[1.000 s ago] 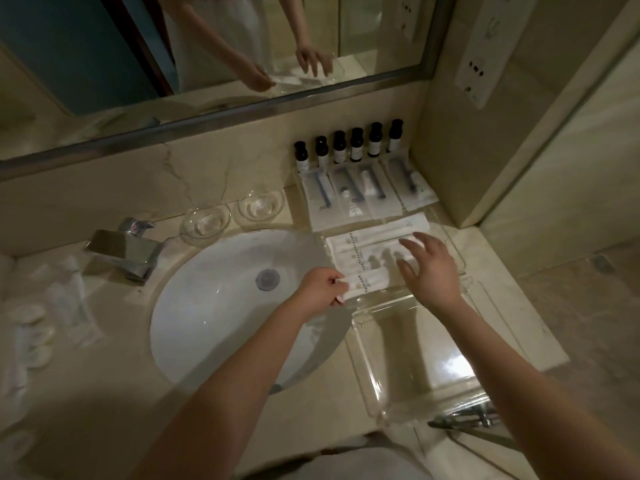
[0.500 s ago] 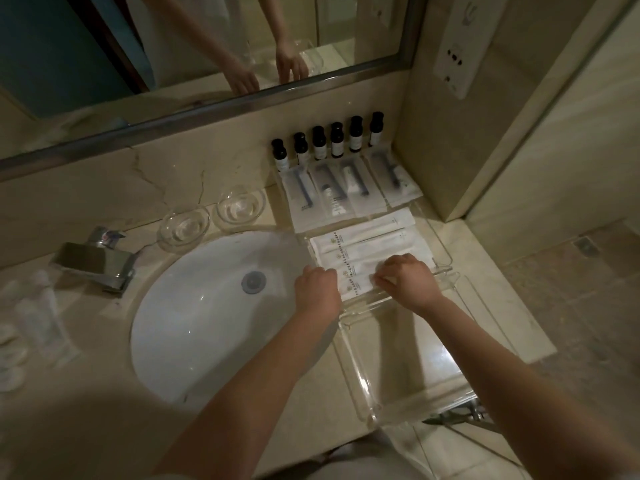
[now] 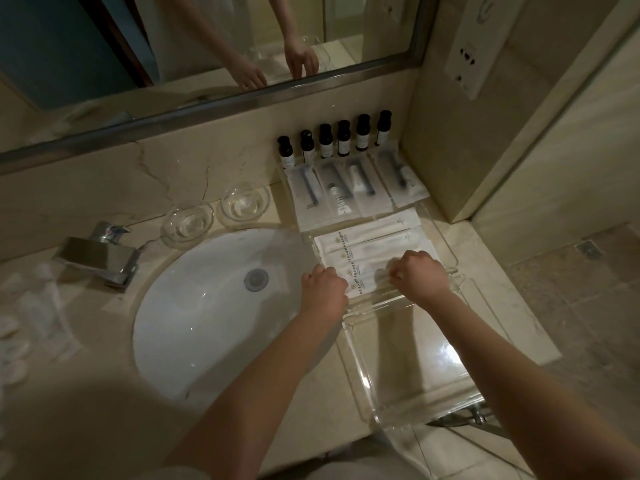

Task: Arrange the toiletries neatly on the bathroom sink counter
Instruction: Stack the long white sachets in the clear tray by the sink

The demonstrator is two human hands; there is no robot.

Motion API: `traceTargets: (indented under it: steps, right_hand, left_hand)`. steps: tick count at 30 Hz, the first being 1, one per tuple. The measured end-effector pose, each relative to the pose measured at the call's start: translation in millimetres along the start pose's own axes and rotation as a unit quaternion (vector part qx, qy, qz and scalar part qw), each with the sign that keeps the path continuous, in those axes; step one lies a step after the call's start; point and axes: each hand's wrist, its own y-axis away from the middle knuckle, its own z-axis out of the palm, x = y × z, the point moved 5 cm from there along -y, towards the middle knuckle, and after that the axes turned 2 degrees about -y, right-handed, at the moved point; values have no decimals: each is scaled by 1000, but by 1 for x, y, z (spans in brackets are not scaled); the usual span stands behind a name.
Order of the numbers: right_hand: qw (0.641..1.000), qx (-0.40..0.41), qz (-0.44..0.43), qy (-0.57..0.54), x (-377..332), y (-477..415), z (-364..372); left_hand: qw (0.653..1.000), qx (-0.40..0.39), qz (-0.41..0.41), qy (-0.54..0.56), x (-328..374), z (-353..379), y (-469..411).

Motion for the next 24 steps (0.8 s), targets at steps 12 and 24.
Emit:
traceTargets:
  steps: [12, 24]
  right_hand:
    - [999, 18, -26, -13, -37, 10, -18]
    - [980, -10, -201, -9, -223, 37, -4]
  left_hand:
    - [996, 85, 25, 22, -18, -12, 19]
    - [980, 97, -170, 23, -197, -15, 138]
